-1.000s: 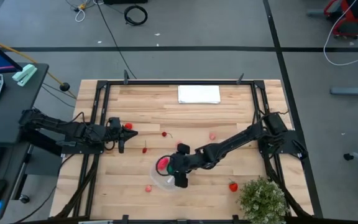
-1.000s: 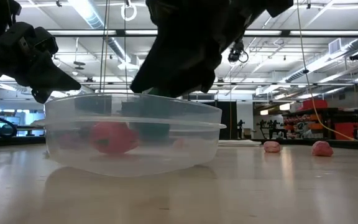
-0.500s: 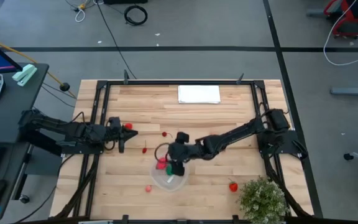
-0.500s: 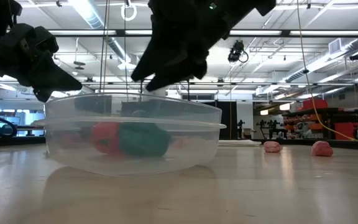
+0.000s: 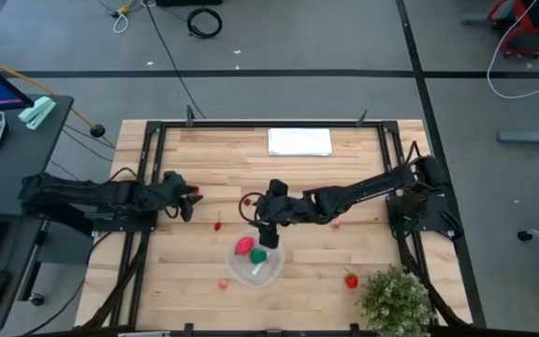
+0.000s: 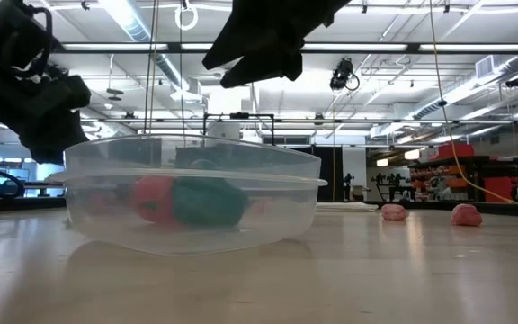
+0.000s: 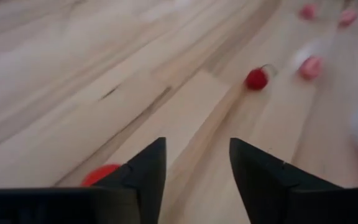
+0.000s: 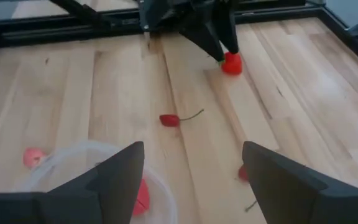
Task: Pick and placing Produce into tupperware
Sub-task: Put the red strawberry into the transparent bin
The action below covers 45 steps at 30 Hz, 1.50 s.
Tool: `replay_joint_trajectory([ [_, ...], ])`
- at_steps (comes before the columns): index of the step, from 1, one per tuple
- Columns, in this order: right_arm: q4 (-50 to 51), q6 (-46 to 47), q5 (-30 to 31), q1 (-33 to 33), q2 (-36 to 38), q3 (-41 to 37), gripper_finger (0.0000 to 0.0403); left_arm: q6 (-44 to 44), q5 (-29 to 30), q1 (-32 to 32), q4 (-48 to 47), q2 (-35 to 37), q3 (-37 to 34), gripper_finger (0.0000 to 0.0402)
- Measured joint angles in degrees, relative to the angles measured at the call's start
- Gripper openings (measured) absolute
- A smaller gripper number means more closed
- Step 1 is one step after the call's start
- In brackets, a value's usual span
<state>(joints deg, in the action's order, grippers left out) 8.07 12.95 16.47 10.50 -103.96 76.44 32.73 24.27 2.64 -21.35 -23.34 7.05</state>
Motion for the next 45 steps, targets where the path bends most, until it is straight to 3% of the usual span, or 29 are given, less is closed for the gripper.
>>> replay_joint_trajectory([
  [6, 0.65, -0.15, 0.0, 0.0, 0.05, 0.0, 0.0281, 5.88, -0.06, -1.89, -0.64, -5.35, 0.0, 0.0195],
  [16, 0.93, -0.76, -0.01, -0.26, 0.06, 0.0, 0.0282, 7.3, -0.63, -1.85, -4.68, -9.52, 4.2, 0.0151],
  [25, 2.11, -0.76, -0.02, -0.26, 0.06, 0.0, 0.0282, 11.78, -0.65, -1.8, -29.47, -10.78, 19.52, 0.0144],
  [33, 2.65, 0.07, -0.1, -0.22, 0.06, 0.0, 0.0282, 17.03, -1.68, -1.52, -31.55, -12.9, 17.02, 0.0155],
  [45, 3.09, 0.39, -0.15, -0.22, 0.06, 0.0, 0.0282, 16.61, -1.19, -2.64, -29.98, -20.86, 16.74, 0.0145],
])
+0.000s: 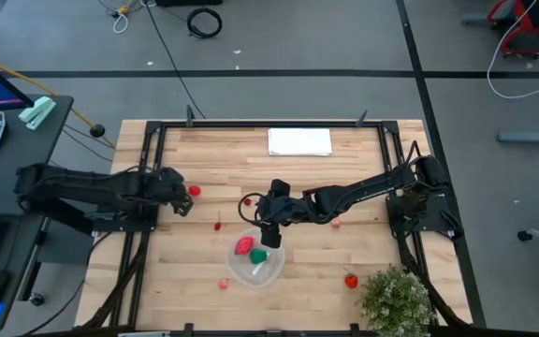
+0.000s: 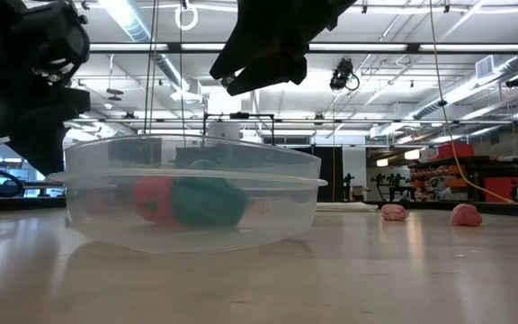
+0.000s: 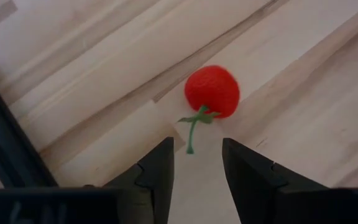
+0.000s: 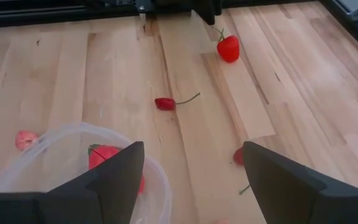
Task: Pick and placing Produce into tupperware
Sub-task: Put the red strawberry into the transparent bin
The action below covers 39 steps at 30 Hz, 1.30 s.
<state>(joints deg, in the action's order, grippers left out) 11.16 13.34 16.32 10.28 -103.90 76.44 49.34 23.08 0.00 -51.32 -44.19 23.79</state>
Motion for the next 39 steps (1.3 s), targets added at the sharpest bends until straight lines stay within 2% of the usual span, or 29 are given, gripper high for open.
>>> replay_joint_trajectory([
  [7, 0.0, 0.0, 0.06, 0.0, 0.0, 0.0, 0.0282, -0.48, -0.01, -0.21, 0.53, -4.57, 0.0, 0.0153],
  [25, 0.0, 0.0, 0.12, 0.0, 0.0, 0.0, 0.0282, -1.11, 1.38, -0.21, 3.16, -9.97, 0.0, 0.0145],
  [31, 0.0, 0.0, 0.12, 0.0, 0.0, 0.0, 0.0282, -1.11, 3.04, -0.21, 4.18, -10.98, 0.0, 0.013],
  [39, 0.0, -0.02, 0.12, 0.0, 0.0, 0.0, 0.0282, -0.72, 3.02, -0.21, 4.26, -10.96, 0.0, 0.0087],
])
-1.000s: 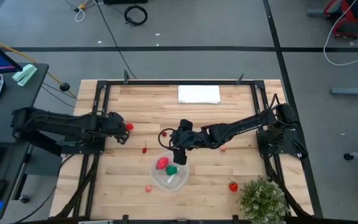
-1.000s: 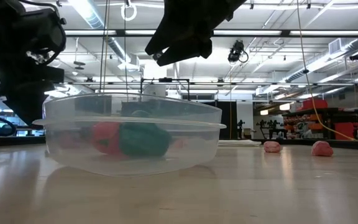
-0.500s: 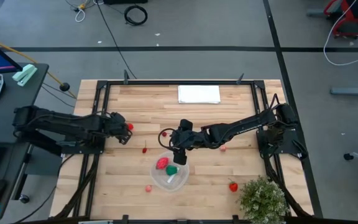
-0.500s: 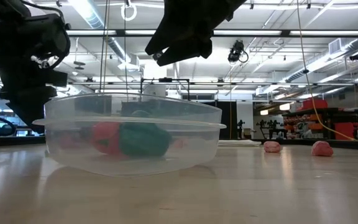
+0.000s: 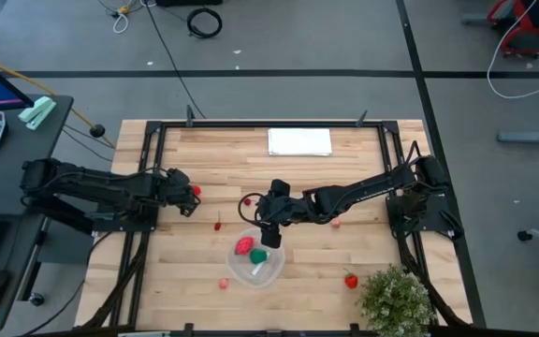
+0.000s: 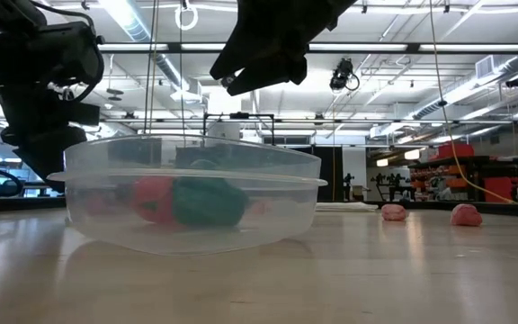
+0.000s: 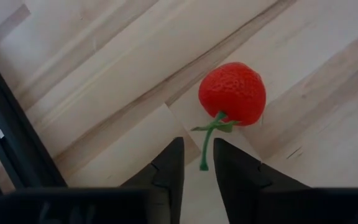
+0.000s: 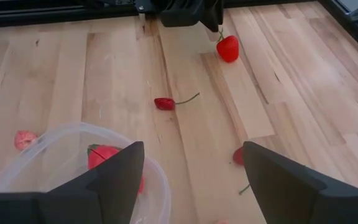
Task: Pick and placing Produce into tupperware
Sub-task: Put the red strawberry into the transparent bin
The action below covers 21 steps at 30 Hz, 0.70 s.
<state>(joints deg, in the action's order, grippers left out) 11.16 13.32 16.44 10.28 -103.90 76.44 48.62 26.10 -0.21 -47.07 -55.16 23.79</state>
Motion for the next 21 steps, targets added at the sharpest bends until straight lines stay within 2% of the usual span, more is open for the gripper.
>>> replay_joint_trajectory([
  [6, 0.0, 0.02, -0.02, 0.0, 0.0, 0.0, 0.0282, 0.31, -0.01, 0.0, 0.04, 0.0, 0.0, 0.0069],
  [21, 0.0, 0.02, -0.02, 0.0, 0.0, 0.0, 0.0282, 1.57, -0.01, 0.0, 0.3, -0.02, 0.0, 0.0076],
])
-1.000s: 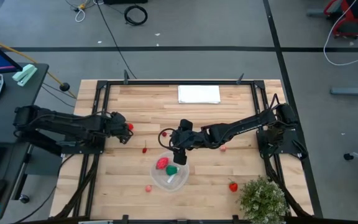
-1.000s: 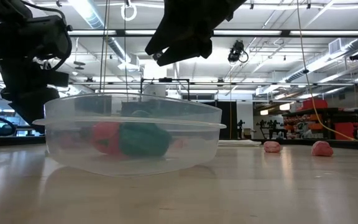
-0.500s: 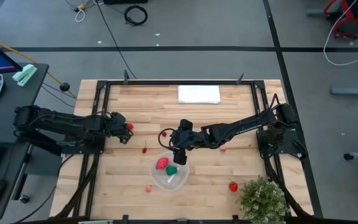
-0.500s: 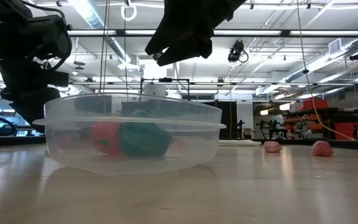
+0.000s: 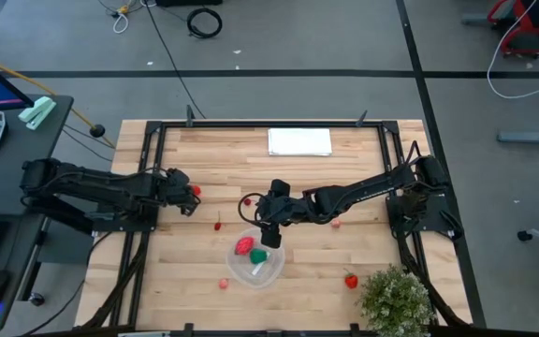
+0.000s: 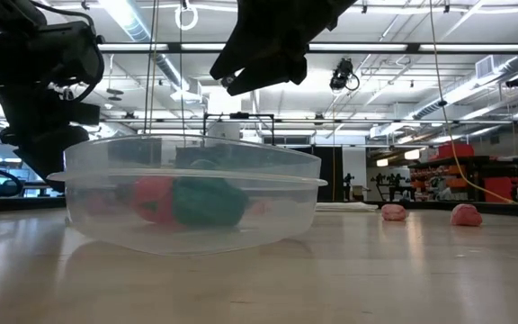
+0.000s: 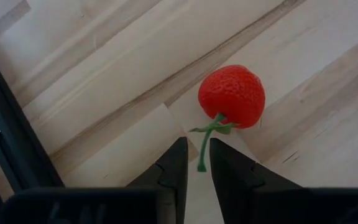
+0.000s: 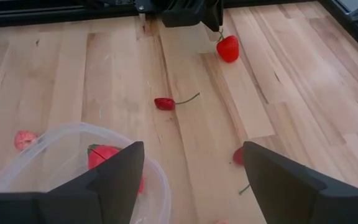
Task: Pick and placing Produce into tupperware
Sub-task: Put the red strawberry into the transparent bin
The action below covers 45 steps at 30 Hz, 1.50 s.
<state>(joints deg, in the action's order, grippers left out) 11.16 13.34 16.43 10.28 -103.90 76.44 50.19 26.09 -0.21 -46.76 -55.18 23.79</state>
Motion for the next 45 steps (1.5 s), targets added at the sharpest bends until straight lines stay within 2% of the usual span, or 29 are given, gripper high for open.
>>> replay_joint_trajectory([
  [10, 0.0, 0.0, -0.02, 0.0, 0.0, 0.0, 0.0282, 0.62, 0.05, 0.0, 8.11, 0.03, -6.9, 0.0062],
  [19, -0.02, -0.96, 0.0, -0.02, 0.0, 0.0, 0.0282, -0.26, 0.22, 0.0, 9.62, 0.07, -7.23, 0.0045],
  [34, -0.02, -1.07, 0.0, -0.02, 0.0, 0.0, 0.0282, -0.48, 0.19, 0.01, 11.51, 0.07, -7.23, 0.0107],
  [45, 0.0, -1.14, 0.0, -0.03, 0.0, 0.0, 0.0282, -1.33, 0.17, 0.02, 12.72, 0.07, -7.23, 0.0069],
])
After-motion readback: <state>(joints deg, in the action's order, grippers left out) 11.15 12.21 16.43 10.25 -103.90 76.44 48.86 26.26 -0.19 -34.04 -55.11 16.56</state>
